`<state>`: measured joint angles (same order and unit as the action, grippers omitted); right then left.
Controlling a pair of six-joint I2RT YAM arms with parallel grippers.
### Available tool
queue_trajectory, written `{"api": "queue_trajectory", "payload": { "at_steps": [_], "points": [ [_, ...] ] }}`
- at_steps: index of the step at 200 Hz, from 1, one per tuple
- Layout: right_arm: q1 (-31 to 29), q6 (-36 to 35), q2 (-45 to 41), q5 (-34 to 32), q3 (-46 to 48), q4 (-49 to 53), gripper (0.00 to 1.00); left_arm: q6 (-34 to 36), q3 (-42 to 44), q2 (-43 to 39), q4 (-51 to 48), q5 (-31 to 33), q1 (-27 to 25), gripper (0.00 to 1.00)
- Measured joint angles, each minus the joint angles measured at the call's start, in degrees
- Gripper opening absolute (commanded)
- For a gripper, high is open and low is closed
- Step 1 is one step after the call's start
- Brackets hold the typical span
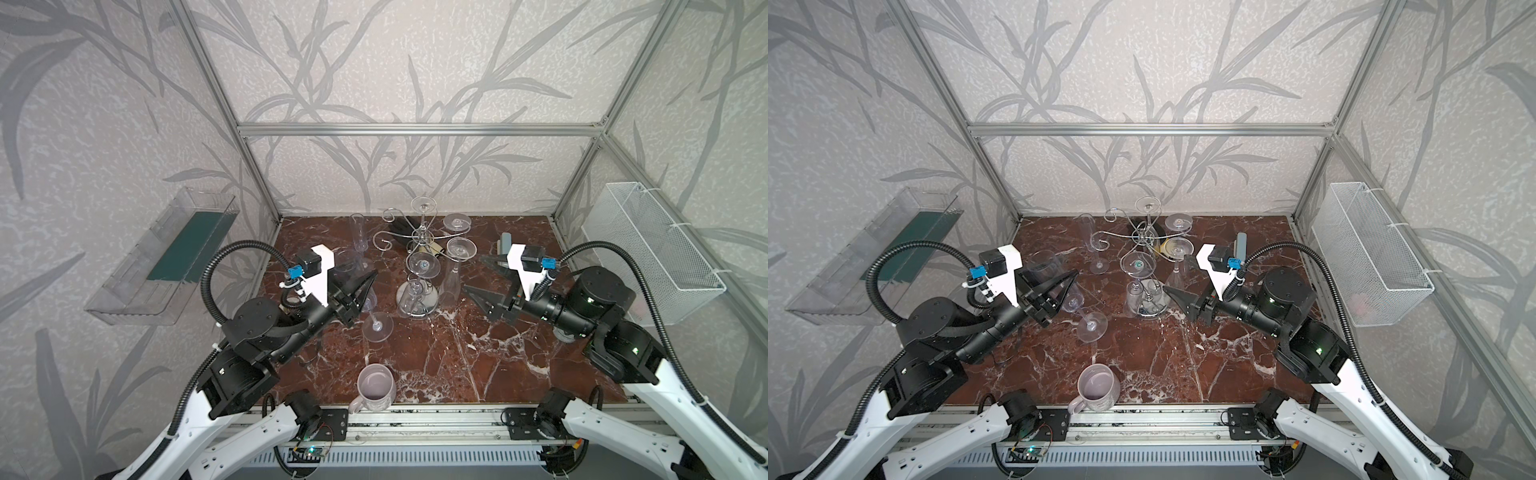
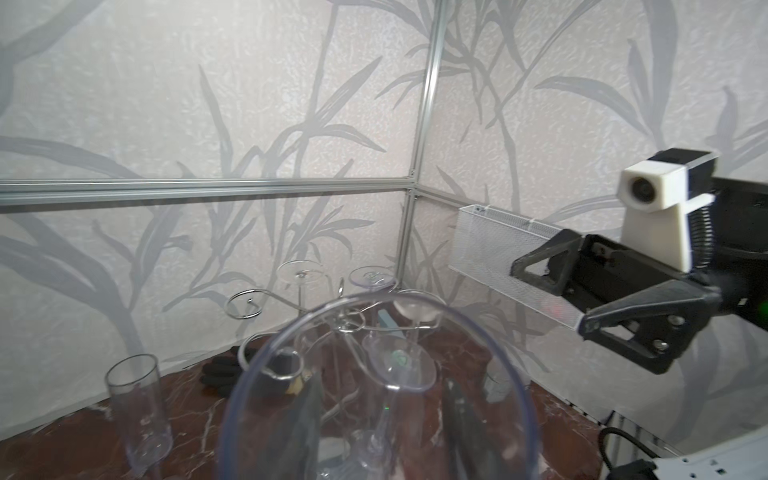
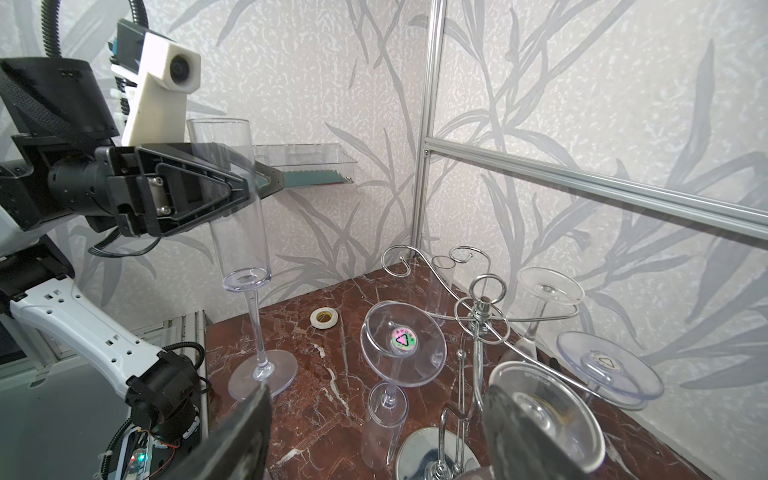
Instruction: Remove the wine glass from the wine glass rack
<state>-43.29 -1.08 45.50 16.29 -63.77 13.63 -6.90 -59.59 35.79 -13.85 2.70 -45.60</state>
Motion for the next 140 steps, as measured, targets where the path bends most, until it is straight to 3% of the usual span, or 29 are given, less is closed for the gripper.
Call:
{"api": "queue_trajectory", "payload": {
  "at_steps": [47, 84, 140],
  "points": [
    [0.0, -0.1, -1.5, -1.5, 1.3, 0.0, 0.79, 4.3, 10.1, -3.4, 3.0, 13.0, 0.0, 0.35],
    [0.0, -0.1, -3.5, -3.3, 2.5, 0.0, 0.79, 8.2, 19.9, -4.3, 11.5, 23.1, 0.7, 0.35],
    [0.0, -0.1, -6.1, -6.8, 5.4, 0.1, 0.79, 9.3, 27.4, 6.3, 29.2, 26.1, 9.6, 0.35]
  ]
}}
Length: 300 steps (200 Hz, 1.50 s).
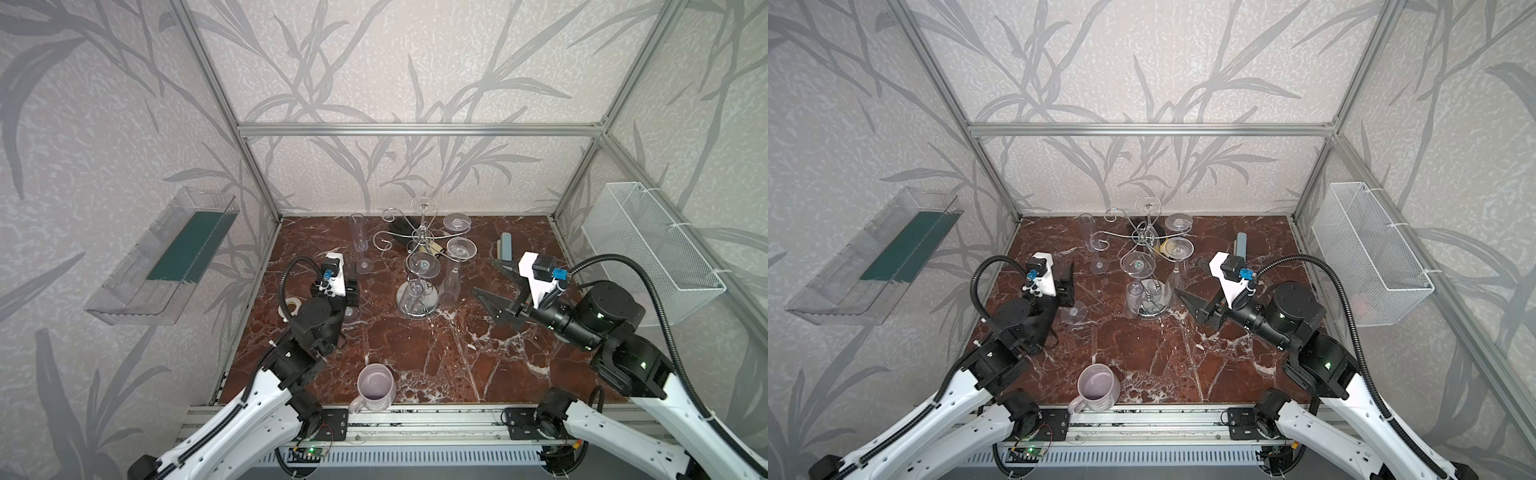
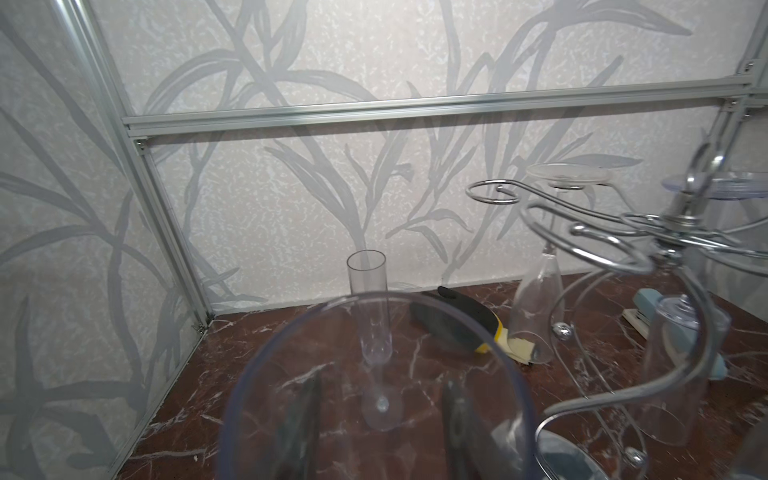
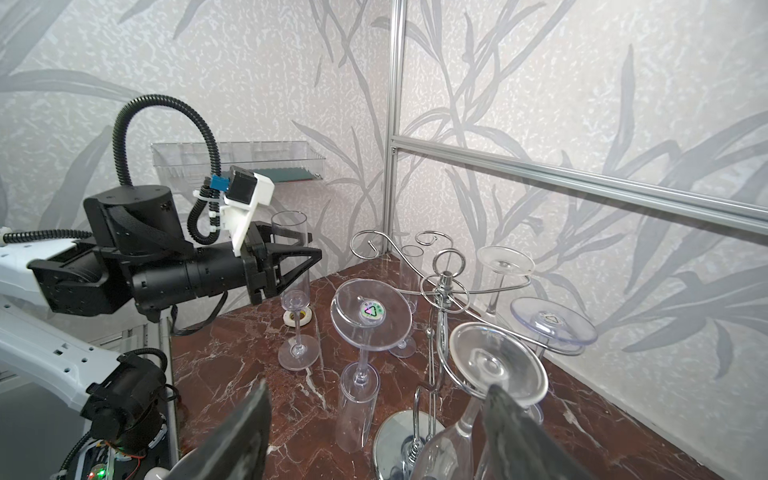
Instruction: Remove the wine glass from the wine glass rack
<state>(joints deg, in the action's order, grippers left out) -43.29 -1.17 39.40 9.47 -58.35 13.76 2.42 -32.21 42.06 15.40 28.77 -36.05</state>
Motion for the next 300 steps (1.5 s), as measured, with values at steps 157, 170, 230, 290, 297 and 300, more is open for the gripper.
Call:
{"api": "queue_trajectory", "payload": {
  "at_steps": [157, 170, 230, 290, 297, 300],
  "points": [
    [0.0, 0.0, -5.5, -8.0, 3.6, 1.6, 0.79, -3.3, -2.6, 40.0, 36.7, -5.5, 10.0, 0.34],
    [0.0, 0.0, -6.1, -8.4, 3.8, 1.6, 0.79, -3.2, -2.7, 41.4, 38.1, -5.3, 10.0, 0.34],
    [0.0, 0.1, -7.1, -9.5, 4.8, 1.6, 0.79, -2.3, -4.5, 45.9, 40.9, -5.1, 10.5, 0.34],
    [0.0, 0.0, -7.2, -10.0, 4.9, 1.7, 0.79, -1.9, -4.5, 49.1, 41.9, -5.0, 10.8, 0.33],
    [0.0, 0.1, -7.2, -10.1, 4.9, 1.7, 0.79, -1.9, -4.5, 49.1, 42.1, -5.0, 10.8, 0.34],
    [0.0, 0.1, -7.3, -10.1, 4.9, 1.7, 0.79, -1.9, -4.5, 49.1, 42.1, -5.0, 10.9, 0.34]
  ]
}}
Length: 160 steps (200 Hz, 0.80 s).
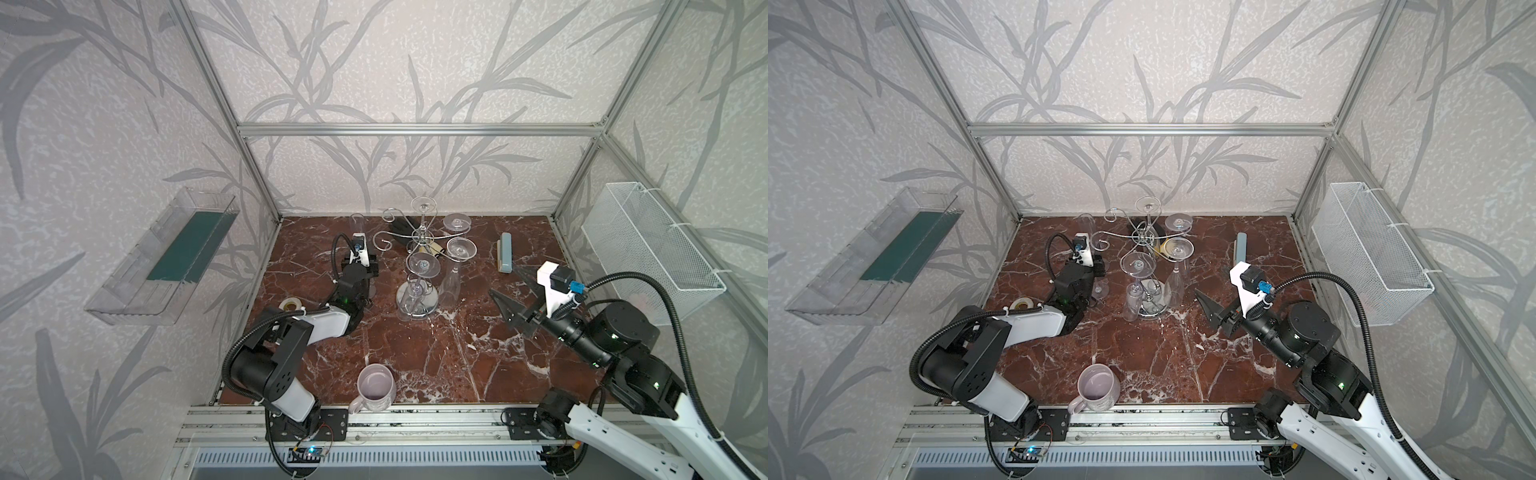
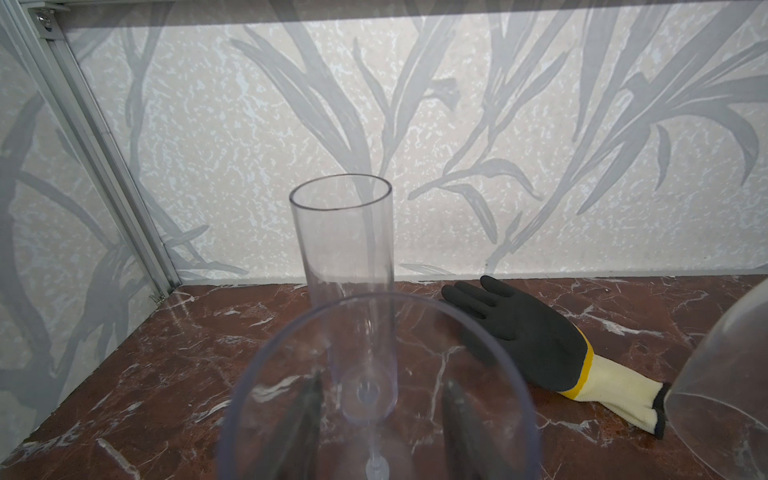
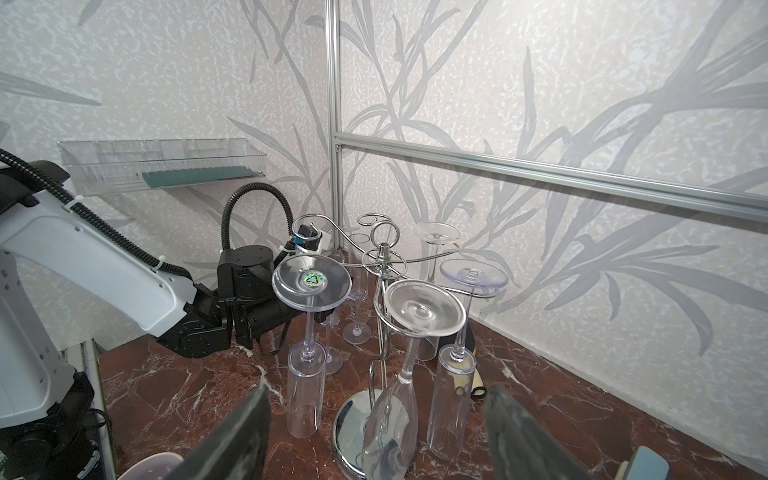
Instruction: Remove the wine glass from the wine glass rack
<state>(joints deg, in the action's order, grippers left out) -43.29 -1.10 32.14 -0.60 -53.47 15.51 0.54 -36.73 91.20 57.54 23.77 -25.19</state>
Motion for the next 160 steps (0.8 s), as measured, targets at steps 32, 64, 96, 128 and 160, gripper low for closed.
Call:
{"api": "queue_trajectory", "payload": {
  "at_steps": [32, 64, 96, 128, 160],
  "points": [
    [0.0, 0.1, -0.5, -0.3, 0.5, 0.2, 0.79, 0.2, 0.0, 0.0, 0.4, 0.2, 0.2, 0.37],
    [0.0, 0.2, -1.4, -0.7, 1.5, 0.3, 0.79, 0.4, 0.1, 0.2, 0.9, 0.4, 0.3, 0.5],
    [0.0, 0.4, -1.6, -1.0, 1.6, 0.4, 0.79, 0.4, 0.2, 0.2, 1.8, 0.7, 0.3, 0.52],
    [0.0, 0.5, -1.6, -1.1, 1.6, 0.7, 0.79, 0.4, 1.0, 0.2, 2.6, 0.8, 0.3, 0.55],
    [0.0, 0.5, -1.6, -1.1, 1.6, 0.7, 0.79, 0.4, 1.7, 0.2, 2.8, 1.2, 0.4, 0.63]
  ]
}}
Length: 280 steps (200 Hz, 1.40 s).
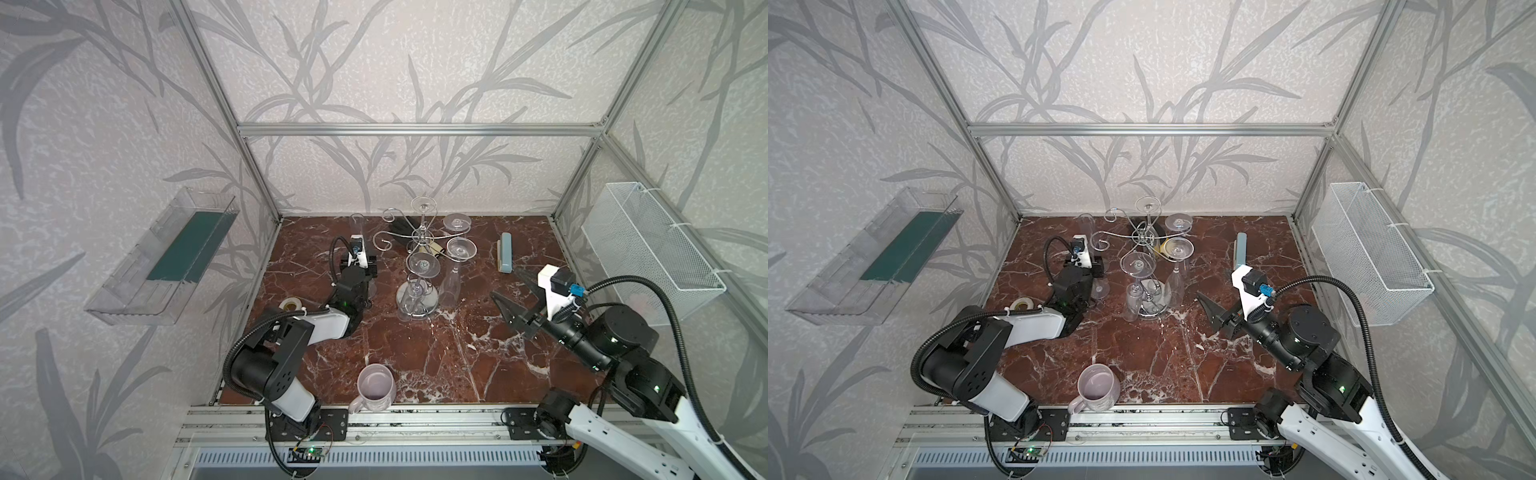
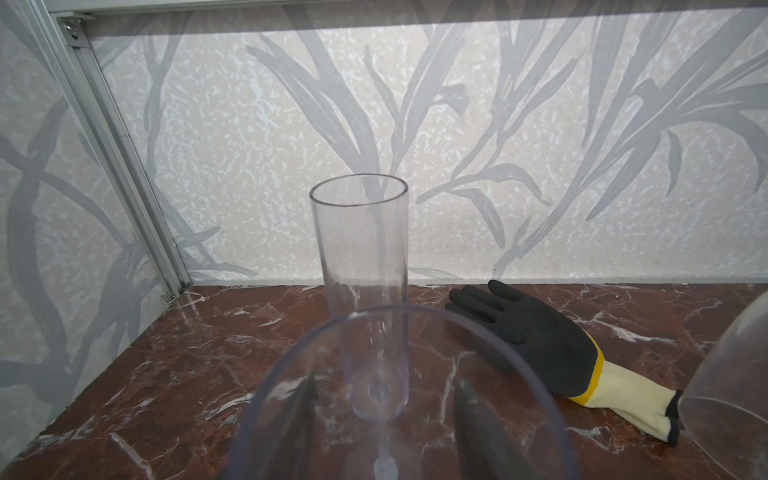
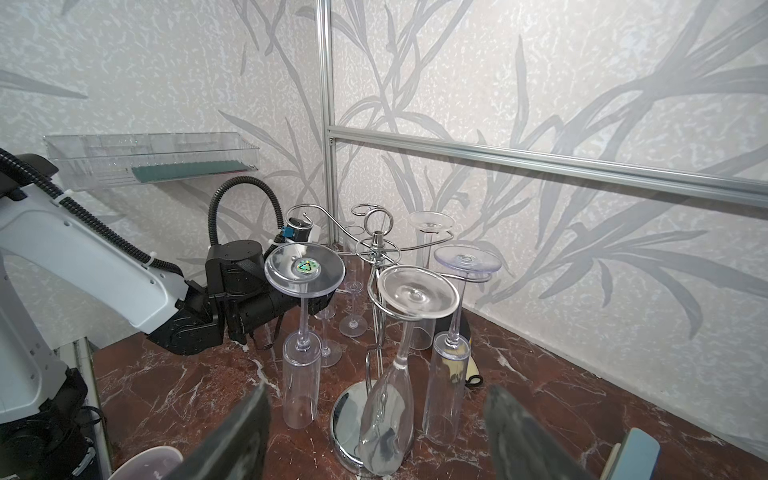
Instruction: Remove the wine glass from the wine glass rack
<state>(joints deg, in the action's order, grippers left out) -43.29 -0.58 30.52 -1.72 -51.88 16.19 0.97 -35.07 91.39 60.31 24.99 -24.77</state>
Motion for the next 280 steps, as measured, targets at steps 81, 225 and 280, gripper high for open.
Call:
{"api": "queue_trajectory", "payload": {
  "at_steps": [81, 225, 280],
  "points": [
    [0.0, 0.1, -0.3, 0.0, 0.0, 0.2, 0.8, -0.1, 2.4, -4.2, -0.2, 0.3, 0.0, 0.82],
    [0.0, 3.7, 3.6, -1.6, -3.5, 3.5, 0.81, -5.0, 5.7, -26.1, -14.2, -2.5, 0.0, 0.99],
    [0.0, 13.1, 6.5, -5.2, -8.0, 6.8, 0.81, -6.7, 5.7, -36.0, -26.3, -2.1, 0.0, 0.99]
  ]
}}
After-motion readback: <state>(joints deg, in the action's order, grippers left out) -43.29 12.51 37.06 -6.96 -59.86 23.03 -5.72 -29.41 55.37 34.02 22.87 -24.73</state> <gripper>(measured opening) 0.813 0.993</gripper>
